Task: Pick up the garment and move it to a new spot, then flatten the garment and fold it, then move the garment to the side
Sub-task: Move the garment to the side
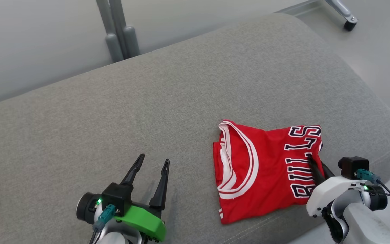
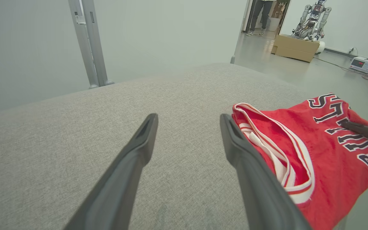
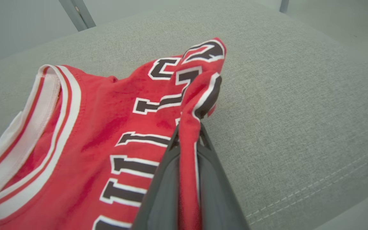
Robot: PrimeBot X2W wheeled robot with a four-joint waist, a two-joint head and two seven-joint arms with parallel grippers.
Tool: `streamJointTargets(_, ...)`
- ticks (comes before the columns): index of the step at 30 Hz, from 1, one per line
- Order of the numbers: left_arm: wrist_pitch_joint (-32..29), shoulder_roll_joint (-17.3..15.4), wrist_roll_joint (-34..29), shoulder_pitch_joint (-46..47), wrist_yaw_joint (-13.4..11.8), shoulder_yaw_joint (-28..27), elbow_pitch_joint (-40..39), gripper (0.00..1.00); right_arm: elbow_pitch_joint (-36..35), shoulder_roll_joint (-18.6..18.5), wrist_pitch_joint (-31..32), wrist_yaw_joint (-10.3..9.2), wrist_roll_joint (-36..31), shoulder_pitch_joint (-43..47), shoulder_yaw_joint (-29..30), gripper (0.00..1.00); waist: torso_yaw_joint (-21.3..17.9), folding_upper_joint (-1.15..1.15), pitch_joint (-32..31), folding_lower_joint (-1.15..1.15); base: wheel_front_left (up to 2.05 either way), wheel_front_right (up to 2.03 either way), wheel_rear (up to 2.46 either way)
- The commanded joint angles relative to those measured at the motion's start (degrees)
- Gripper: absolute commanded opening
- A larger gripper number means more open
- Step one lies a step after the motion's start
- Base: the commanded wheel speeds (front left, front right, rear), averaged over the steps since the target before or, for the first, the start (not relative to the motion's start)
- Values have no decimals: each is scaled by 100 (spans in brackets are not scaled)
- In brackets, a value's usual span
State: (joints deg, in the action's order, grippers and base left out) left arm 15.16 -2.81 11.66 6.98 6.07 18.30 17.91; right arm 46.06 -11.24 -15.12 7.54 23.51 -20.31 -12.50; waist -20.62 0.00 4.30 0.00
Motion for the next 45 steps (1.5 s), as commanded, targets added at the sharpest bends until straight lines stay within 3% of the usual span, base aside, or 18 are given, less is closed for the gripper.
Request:
streamJointTargets(1, -5, -22, -72, 128, 29, 17, -34, 100, -44, 10, -1, -11, 22, -68, -6, 0, -255, 0, 163, 0, 0, 0, 0)
streamJointTargets(12, -5, -25, -253, 352, 76, 140, -48, 100, -255, -37, -1, -11, -117, -382, 40, 0, -58, 0, 603, 0, 0, 0, 0)
streamJointTargets(24, -6, -35, -570, 791, 118, 236, 45, 100, -141, -573, -1, -11, -516, -1970, 348, 0, 815, 0, 1481, 0, 0, 0, 0)
streamJointTargets(32, -6, -114, -720, 964, 142, 276, -10, 100, 327, -1058, -1, -11, -802, -2769, 961, 0, 1218, 0, 1932, 0, 0, 0, 0)
streamJointTargets(41, -6, -213, -780, 1063, 139, 406, -60, 100, 972, -1728, -1, -11, -1455, -3106, 2283, 0, 1507, 0, 2143, 0, 0, 0, 0)
streamJointTargets(45, -5, -279, -796, 1051, 141, 396, -74, 100, 1150, -1793, -1, -11, -1843, -3132, 2773, 0, 1543, 0, 2205, 0, 0, 0, 0)
